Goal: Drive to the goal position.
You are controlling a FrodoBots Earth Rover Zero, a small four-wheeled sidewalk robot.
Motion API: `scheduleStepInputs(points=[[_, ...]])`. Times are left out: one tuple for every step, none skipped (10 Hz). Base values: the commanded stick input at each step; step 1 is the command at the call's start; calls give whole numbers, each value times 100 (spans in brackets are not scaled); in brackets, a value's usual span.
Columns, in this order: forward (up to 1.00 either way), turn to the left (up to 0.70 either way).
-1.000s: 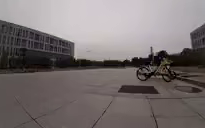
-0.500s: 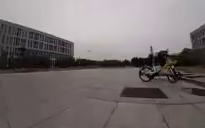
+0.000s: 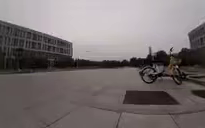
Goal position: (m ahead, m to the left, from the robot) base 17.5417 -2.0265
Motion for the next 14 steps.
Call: scheduleStepInputs(points=[[70,0],[70,0],[70,-15],[70,-9],[70,-2],[70,0],[70,0],[70,0],[70,0],[70,0],[70,0],[70,0],[70,0],[70,0]])
